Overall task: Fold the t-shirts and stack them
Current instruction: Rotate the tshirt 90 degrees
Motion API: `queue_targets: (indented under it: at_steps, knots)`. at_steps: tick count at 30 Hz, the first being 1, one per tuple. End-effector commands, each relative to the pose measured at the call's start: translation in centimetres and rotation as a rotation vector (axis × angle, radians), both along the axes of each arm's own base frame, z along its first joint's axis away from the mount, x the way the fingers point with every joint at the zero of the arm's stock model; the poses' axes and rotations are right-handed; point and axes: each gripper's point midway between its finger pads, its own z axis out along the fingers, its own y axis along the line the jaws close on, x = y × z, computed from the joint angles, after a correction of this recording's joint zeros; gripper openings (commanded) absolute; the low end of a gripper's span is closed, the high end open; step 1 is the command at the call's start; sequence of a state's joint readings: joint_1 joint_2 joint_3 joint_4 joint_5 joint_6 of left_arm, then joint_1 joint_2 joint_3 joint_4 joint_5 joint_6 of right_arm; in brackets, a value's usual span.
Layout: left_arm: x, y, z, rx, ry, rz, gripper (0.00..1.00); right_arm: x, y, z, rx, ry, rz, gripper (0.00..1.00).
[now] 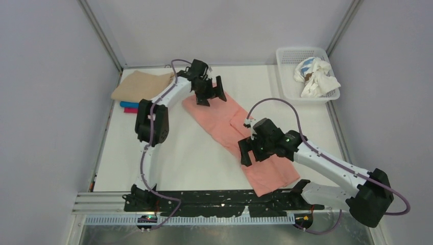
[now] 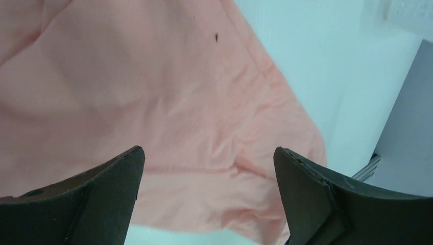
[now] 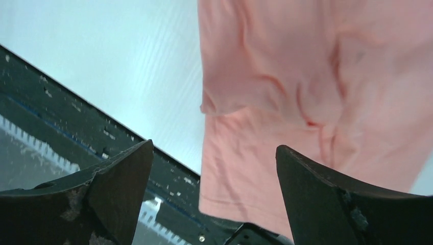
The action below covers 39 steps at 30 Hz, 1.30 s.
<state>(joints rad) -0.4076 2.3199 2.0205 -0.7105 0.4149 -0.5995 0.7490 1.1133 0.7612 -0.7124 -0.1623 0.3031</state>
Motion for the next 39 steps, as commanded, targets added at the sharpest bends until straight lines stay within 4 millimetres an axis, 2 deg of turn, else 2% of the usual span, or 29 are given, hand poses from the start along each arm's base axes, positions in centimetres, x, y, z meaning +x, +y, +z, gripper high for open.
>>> queue_targets:
  at_steps: [1, 4, 5, 6, 7, 8, 9, 10, 11, 12, 13, 14, 17, 18, 19, 20, 21, 22, 25, 28, 31, 33, 34, 35, 38, 39]
  knots:
    - [-1.7, 3.8, 13.3, 0.019, -0.351, 0.049, 1.0, 6.0, -0.2, 5.4, -0.018, -0.331, -0.048, 0.95]
    - [-4.5, 7.7, 14.5, 0.068, -0.476, 0.186, 1.0, 10.0, 2.1, 7.8, -0.022, -0.46, 0.012, 0.95]
    - [-5.9, 9.5, 14.3, 0.093, -0.507, 0.245, 1.0, 11.5, 2.5, 8.5, -0.031, -0.501, 0.0, 0.95]
    - [-7.5, 11.8, 12.9, 0.142, -0.519, 0.32, 0.99, 13.7, 3.7, 9.8, -0.037, -0.526, -0.011, 0.95]
    - [-8.7, 13.4, 12.5, 0.168, -0.543, 0.374, 1.0, 16.0, 4.8, 10.3, -0.041, -0.527, -0.026, 0.95]
    - [-10.3, 15.0, 13.1, 0.177, -0.576, 0.421, 1.0, 16.9, 5.4, 10.3, -0.04, -0.525, -0.003, 0.95]
    - [-11.6, 16.2, 12.6, 0.196, -0.583, 0.449, 0.99, 18.9, 6.8, 10.3, -0.035, -0.501, 0.016, 0.95]
    - [-12.9, 17.1, 11.6, 0.212, -0.579, 0.467, 1.0, 19.3, 7.1, 9.4, -0.073, -0.477, 0.069, 0.95]
    - [-14.0, 17.9, 10.8, 0.221, -0.573, 0.483, 0.99, 21.3, 8.7, 9.4, -0.083, -0.476, 0.099, 0.95]
    - [-15.0, 18.3, 10.0, 0.222, -0.568, 0.485, 1.0, 21.6, 9.0, 8.6, -0.125, -0.461, 0.173, 0.95]
    - [-15.9, 18.6, 9.2, 0.219, -0.564, 0.482, 0.99, 23.0, 10.6, 7.9, -0.138, -0.471, 0.252, 0.95]
    - [-16.6, 18.8, 8.5, 0.216, -0.561, 0.482, 0.99, 23.2, 11.5, 7.1, -0.133, -0.451, 0.302, 0.95]
    - [-18.5, 19.0, 6.1, 0.206, -0.54, 0.451, 1.0, 26.2, 13.3, 3.7, -0.189, -0.432, 0.372, 0.95]
    - [-18.8, 18.9, 6.0, 0.197, -0.544, 0.445, 1.0, 26.3, 13.1, 0.9, -0.237, -0.368, 0.381, 0.95]
    - [-19.2, 18.8, 5.4, 0.189, -0.536, 0.428, 1.0, 27.4, 14.0, 2.1, -0.22, -0.388, 0.36, 0.95]
    - [-19.4, 18.6, 5.2, 0.178, -0.536, 0.417, 1.0, 27.2, 13.9, -0.3, -0.246, -0.319, 0.359, 0.95]
    - [-19.6, 18.3, 5.0, 0.168, -0.536, 0.405, 0.99, 27.9, 14.6, 0.3, -0.216, -0.318, 0.326, 0.95]
    - [-19.6, 18.2, 4.8, 0.161, -0.534, 0.395, 1.0, 27.7, 15.1, -1.0, -0.186, -0.273, 0.329, 0.95]
    - [-19.4, 17.7, 4.4, 0.151, -0.53, 0.381, 1.0, 27.1, 16.6, -3.1, -0.084, -0.166, 0.263, 0.95]
    - [-18.9, 17.3, 4.2, 0.151, -0.518, 0.368, 1.0, 28.0, 16.9, -5.1, -0.056, -0.107, 0.172, 0.95]
    - [-18.4, 16.9, 4.0, 0.161, -0.496, 0.354, 1.0, 29.0, 16.3, -6.0, -0.013, -0.017, 0.028, 0.95]
    - [-18.2, 16.9, 3.6, 0.177, -0.479, 0.351, 1.0, 31.3, 14.5, -5.8, 0.021, 0.01, -0.092, 0.95]
    - [-18.0, 16.9, 3.4, 0.185, -0.471, 0.35, 1.0, 31.8, 14.1, -5.7, 0.037, 0.023, -0.143, 0.95]
    - [-17.9, 16.8, 3.3, 0.191, -0.464, 0.347, 1.0, 32.9, 12.8, -5.5, 0.051, 0.034, -0.193, 0.95]
    - [-17.4, 16.7, 3.0, 0.208, -0.448, 0.344, 1.0, 35.2, 10.5, -5.1, 0.092, 0.064, -0.309, 0.95]
    - [-17.2, 16.6, 2.9, 0.215, -0.44, 0.339, 1.0, 35.9, 9.2, -5.7, 0.086, 0.077, -0.343, 0.95]
